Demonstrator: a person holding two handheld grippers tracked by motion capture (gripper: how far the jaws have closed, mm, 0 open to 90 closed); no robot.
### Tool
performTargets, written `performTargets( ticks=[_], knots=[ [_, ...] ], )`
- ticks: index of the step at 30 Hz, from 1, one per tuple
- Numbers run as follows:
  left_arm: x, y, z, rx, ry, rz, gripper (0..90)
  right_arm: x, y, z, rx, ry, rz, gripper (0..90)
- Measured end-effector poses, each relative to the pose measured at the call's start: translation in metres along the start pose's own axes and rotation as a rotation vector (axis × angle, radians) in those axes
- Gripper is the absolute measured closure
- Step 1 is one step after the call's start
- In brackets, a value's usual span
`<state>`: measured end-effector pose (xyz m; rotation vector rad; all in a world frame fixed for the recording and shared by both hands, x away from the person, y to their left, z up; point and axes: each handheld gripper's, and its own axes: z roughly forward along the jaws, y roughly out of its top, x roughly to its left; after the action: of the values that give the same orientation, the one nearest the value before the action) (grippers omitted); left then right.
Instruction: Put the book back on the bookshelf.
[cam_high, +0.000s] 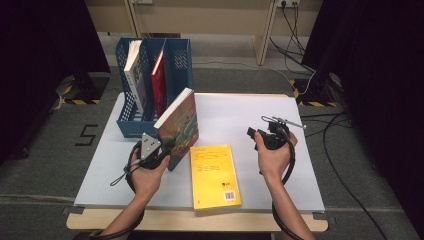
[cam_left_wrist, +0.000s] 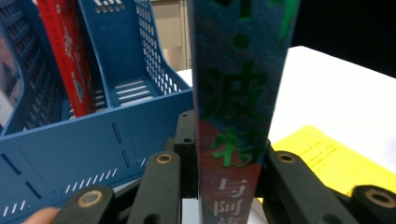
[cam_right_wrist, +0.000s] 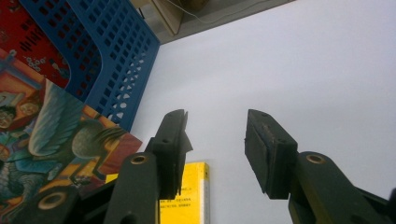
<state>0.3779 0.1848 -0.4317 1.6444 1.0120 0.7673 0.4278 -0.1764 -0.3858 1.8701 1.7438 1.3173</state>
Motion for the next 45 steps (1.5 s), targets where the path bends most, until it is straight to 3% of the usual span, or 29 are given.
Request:
performTargets(
  ticks=[5, 9, 11, 14, 22, 29, 45],
  knots=[
    [0.002, 0.005, -0.001, -0.042, -0.008, 0.008, 71.3, -0.005, -0.004, 0.002, 0.009, -0.008, 0.004, 58.5],
    [0.003, 0.020, -0.001, -0.130, -0.016, -0.004, 67.3, -0.007, -0.006, 0.003, 0.014, -0.009, 0.006, 58.2],
    [0.003, 0.029, 0.000, -0.148, -0.017, 0.001, 67.1, -0.007, -0.006, 0.003, 0.014, -0.007, 0.007, 58.0],
    [0.004, 0.033, 0.004, -0.143, -0.017, 0.003, 68.2, -0.007, -0.007, 0.003, 0.015, -0.005, 0.010, 57.9],
    [0.006, 0.026, 0.013, -0.123, -0.018, -0.017, 70.7, -0.013, -0.012, 0.005, 0.024, -0.011, 0.017, 57.5],
    [0.009, 0.027, 0.014, -0.118, -0.030, -0.046, 73.2, -0.021, -0.020, 0.010, 0.046, -0.051, -0.043, 57.0],
    [0.008, 0.035, 0.018, -0.108, -0.050, -0.058, 73.8, -0.029, -0.034, 0.011, 0.054, -0.063, -0.042, 57.0]
  ],
)
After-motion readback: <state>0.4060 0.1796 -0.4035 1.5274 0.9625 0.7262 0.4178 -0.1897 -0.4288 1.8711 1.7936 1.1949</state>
